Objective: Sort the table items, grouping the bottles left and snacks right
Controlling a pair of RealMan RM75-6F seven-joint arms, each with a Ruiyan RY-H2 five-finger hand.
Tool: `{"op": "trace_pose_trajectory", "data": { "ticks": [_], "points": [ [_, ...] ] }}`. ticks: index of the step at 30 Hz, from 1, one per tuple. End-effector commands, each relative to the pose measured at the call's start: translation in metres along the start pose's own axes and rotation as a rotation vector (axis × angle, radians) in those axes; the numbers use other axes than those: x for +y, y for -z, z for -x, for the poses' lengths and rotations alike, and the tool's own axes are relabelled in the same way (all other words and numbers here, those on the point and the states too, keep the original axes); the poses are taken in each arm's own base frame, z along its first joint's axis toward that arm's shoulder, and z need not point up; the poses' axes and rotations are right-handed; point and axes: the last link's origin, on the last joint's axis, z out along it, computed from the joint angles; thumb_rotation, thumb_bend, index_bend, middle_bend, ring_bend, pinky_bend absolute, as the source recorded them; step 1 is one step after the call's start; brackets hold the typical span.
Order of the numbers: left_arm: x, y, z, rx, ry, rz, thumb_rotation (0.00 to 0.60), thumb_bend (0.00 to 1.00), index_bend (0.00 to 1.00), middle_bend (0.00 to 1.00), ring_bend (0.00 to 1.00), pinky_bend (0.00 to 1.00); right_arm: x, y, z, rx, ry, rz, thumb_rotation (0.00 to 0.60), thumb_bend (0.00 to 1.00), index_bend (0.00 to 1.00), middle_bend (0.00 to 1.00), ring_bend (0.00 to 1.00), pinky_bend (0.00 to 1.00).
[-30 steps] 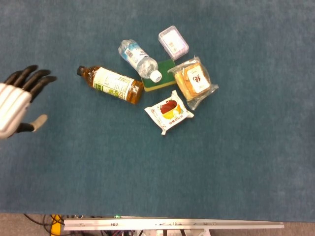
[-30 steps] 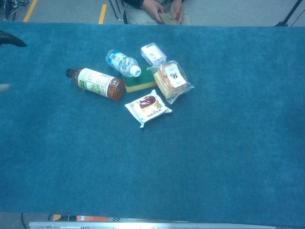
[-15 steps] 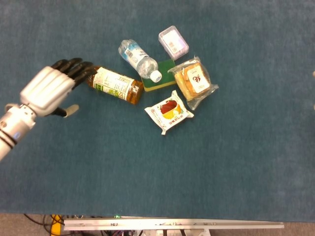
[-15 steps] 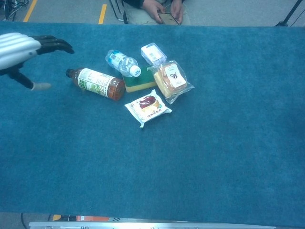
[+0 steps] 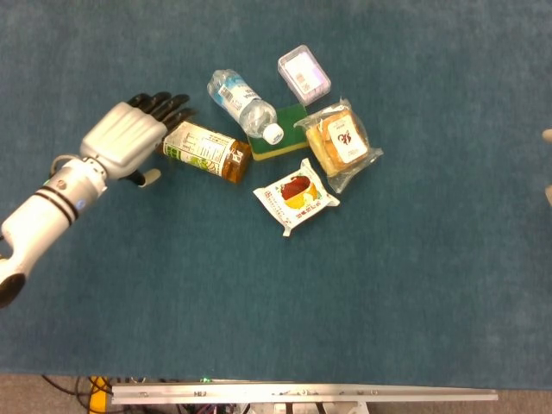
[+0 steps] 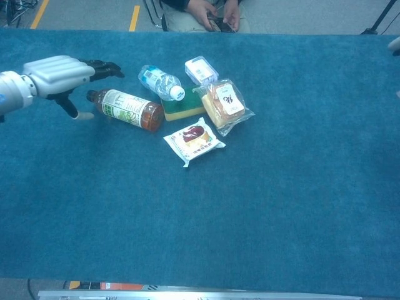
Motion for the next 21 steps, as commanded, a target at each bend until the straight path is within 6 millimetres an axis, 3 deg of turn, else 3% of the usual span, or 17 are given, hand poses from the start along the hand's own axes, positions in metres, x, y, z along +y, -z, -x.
{"op": "trace_pose_trajectory", "data": {
  "ticks": [1,21],
  "points": [
    [0.004,-0.010,-0.001,-0.008,-0.007,-0.002,0.600,0.26,0.00,0.00,0.00,0.13,0.002,0.000,0.001,-0.003,-0.003,0.004,0.600,0.26,0.28,0.33,0.34,0.41],
    [0.009,-0.034,0.022,-0.069,-0.014,-0.065,0.600,0.26,0.00,0.00,0.00,0.13,0.014,0.004,0.004,-0.019,-0.014,0.031,0.600,0.26,0.28,0.33,0.34,0.41]
  ]
}}
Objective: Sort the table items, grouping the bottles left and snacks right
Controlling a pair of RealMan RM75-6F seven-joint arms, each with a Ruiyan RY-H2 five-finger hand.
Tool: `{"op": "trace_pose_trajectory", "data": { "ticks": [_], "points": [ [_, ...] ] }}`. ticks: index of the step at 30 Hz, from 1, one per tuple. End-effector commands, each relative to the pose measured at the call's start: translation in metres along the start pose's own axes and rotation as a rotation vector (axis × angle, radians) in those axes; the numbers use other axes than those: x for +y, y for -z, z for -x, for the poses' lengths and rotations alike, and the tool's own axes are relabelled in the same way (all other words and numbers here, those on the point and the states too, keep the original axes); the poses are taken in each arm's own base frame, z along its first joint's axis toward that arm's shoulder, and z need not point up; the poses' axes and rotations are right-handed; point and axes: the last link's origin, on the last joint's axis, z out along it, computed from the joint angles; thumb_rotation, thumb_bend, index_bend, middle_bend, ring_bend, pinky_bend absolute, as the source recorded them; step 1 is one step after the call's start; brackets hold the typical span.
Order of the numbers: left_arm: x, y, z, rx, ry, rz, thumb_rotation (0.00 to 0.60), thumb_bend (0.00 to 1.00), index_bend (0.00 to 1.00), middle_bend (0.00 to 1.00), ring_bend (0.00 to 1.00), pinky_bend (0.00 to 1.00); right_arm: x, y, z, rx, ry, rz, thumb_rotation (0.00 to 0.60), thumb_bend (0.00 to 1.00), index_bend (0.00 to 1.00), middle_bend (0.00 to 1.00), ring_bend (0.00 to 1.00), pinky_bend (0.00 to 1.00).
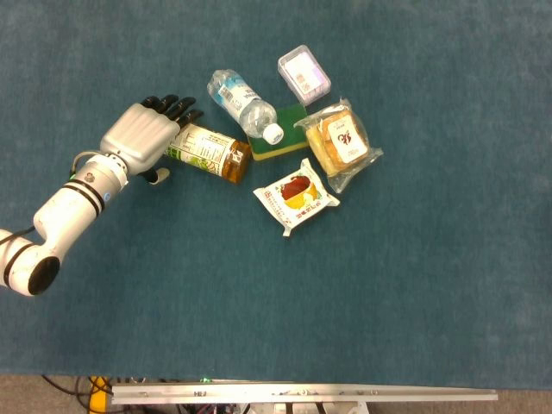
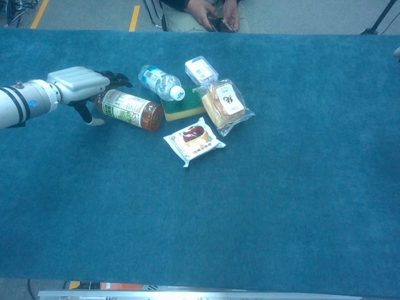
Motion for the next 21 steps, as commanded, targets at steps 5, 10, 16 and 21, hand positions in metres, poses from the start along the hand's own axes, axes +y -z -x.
{"op": "trace_pose_trajectory", "data": {
  "ticks": [5,10,16,21],
  "points": [
    [0.006,0.000,0.004,0.018,0.003,0.001,0.600,0.26,0.01,0.00,0.00,0.13,0.002,0.001,-0.001,0.003,-0.002,0.006,0.600,0.26,0.28,0.33,0.34,0.41],
    [0.014,-0.001,0.006,0.034,0.014,0.010,0.600,0.26,0.08,0.04,0.02,0.13,0.003,0.003,-0.003,0.004,-0.008,0.009,0.600,0.26,0.28,0.33,0.34,0.41],
    [0.019,-0.005,0.010,0.039,0.014,0.012,0.600,0.26,0.15,0.11,0.08,0.13,0.005,0.006,-0.004,0.006,-0.017,0.014,0.600,0.26,0.28,0.33,0.34,0.41],
    [0.022,-0.008,0.013,0.056,0.017,0.004,0.600,0.26,0.27,0.22,0.17,0.18,0.007,0.007,-0.006,0.009,-0.018,0.019,0.600,0.26,0.28,0.33,0.34,0.41]
  ]
}}
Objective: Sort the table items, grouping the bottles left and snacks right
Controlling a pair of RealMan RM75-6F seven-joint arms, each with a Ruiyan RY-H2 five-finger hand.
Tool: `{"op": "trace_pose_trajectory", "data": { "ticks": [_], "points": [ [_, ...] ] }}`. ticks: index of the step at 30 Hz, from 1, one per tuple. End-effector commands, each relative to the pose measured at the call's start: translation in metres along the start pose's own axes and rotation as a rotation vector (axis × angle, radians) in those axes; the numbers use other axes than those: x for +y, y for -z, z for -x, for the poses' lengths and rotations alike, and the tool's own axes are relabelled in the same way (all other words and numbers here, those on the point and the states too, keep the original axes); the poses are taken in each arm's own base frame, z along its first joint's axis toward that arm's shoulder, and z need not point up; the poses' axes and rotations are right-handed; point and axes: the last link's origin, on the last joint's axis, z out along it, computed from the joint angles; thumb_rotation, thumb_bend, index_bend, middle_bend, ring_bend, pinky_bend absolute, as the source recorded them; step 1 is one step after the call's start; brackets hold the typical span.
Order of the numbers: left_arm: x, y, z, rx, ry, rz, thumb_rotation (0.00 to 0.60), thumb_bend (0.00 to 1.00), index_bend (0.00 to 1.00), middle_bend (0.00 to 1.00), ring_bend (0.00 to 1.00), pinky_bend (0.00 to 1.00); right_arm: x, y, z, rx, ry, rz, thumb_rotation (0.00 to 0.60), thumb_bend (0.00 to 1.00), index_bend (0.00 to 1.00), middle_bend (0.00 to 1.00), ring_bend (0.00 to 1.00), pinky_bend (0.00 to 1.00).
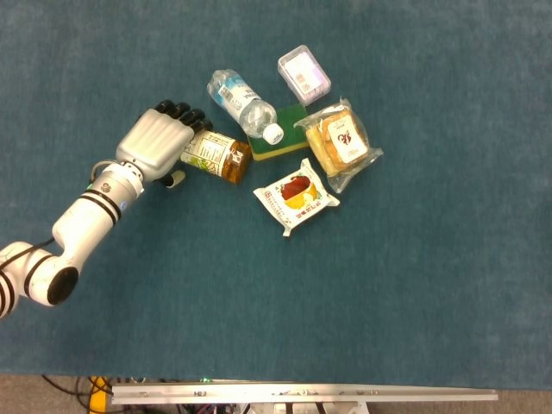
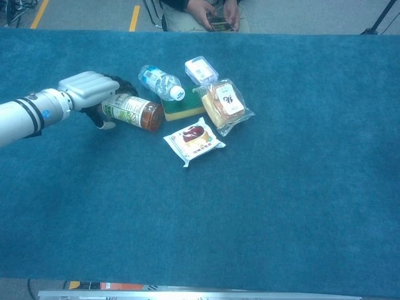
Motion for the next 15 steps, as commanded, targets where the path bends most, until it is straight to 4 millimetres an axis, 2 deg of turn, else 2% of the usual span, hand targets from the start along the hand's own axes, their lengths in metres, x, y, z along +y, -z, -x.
{"op": "trace_pose_trajectory", "data": {
  "ticks": [1,7,15],
  "points": [
    [0.000,-0.002,0.002,0.003,-0.001,-0.005,0.600,0.26,0.29,0.23,0.18,0.19,0.000,0.000,-0.001,0.003,-0.001,0.001,0.600,0.26,0.28,0.33,0.34,0.41],
    [-0.003,-0.002,0.001,0.032,0.016,-0.019,0.600,0.26,0.36,0.34,0.26,0.24,0.001,0.001,-0.001,0.005,-0.002,0.002,0.600,0.26,0.28,0.33,0.34,0.41],
    [-0.014,0.008,-0.002,0.093,0.061,-0.026,0.600,0.26,0.39,0.40,0.31,0.31,0.000,0.000,-0.001,0.008,-0.004,0.002,0.600,0.26,0.28,0.33,0.34,0.41]
  ]
}}
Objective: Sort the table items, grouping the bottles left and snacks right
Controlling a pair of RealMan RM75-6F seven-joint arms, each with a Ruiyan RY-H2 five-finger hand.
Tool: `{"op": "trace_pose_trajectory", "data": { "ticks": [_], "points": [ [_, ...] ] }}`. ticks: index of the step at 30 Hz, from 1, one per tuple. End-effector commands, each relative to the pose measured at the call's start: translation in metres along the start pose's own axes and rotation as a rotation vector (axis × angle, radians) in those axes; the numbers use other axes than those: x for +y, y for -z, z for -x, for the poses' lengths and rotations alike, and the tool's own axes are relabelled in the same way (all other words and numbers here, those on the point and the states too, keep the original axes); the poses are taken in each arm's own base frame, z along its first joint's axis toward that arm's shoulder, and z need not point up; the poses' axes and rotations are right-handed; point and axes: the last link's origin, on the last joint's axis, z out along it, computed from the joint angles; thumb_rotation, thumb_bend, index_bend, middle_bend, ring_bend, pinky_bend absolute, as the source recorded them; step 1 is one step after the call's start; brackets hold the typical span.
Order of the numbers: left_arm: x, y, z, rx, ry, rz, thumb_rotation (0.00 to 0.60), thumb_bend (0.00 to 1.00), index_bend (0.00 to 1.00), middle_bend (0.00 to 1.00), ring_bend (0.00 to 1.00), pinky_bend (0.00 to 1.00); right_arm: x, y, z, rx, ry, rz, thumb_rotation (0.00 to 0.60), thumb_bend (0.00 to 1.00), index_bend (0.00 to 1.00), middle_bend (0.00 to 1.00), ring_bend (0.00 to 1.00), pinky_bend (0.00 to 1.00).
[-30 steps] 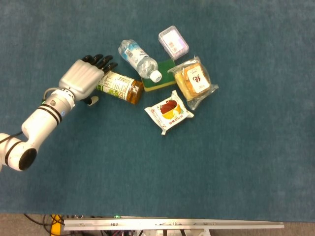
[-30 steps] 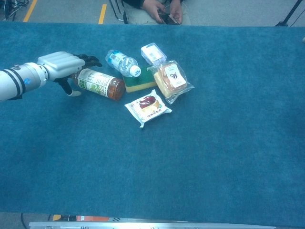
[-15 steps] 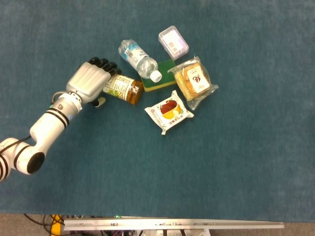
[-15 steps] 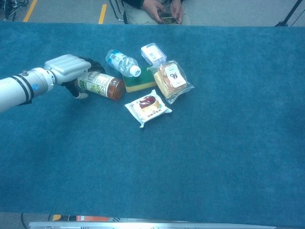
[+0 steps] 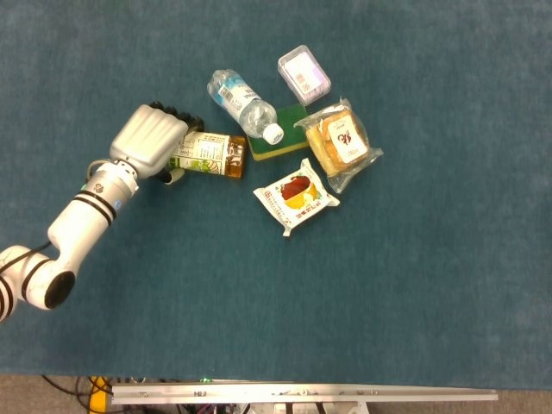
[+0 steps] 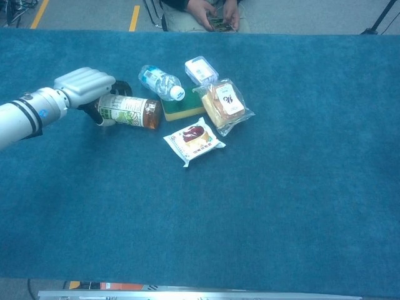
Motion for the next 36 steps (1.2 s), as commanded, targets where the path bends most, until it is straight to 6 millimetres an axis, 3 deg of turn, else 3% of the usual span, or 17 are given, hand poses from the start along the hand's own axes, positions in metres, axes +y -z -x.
{"op": "trace_pose_trajectory", "data": {
  "ticks": [1,9,20,25,36],
  "points": [
    [-0.007,0.006,-0.002,0.028,0.027,-0.006,0.600,0.26,0.39,0.41,0.32,0.32,-0.001,0.000,0.000,0.000,0.001,-0.002,0.600,0.26,0.28,0.33,0.34,0.41],
    [-0.027,0.029,-0.005,0.057,0.112,-0.016,0.600,0.26,0.42,0.43,0.35,0.34,-0.004,-0.001,-0.001,0.001,0.000,-0.010,0.600,0.26,0.28,0.33,0.34,0.41],
    [-0.054,0.091,0.004,0.042,0.170,-0.014,0.600,0.26,0.43,0.44,0.35,0.35,-0.009,-0.004,0.000,-0.004,0.001,-0.025,0.600,0.26,0.28,0.33,0.34,0.41],
    [-0.056,0.114,0.015,0.001,0.209,-0.025,0.600,0.26,0.43,0.44,0.35,0.35,-0.011,-0.006,0.002,-0.010,0.000,-0.031,0.600,0.26,0.28,0.33,0.34,0.41],
    [-0.052,0.122,0.033,-0.137,0.186,-0.022,0.600,0.26,0.39,0.39,0.31,0.35,-0.010,-0.003,0.001,-0.013,-0.006,-0.032,0.600,0.26,0.28,0.33,0.34,0.41]
  ]
}}
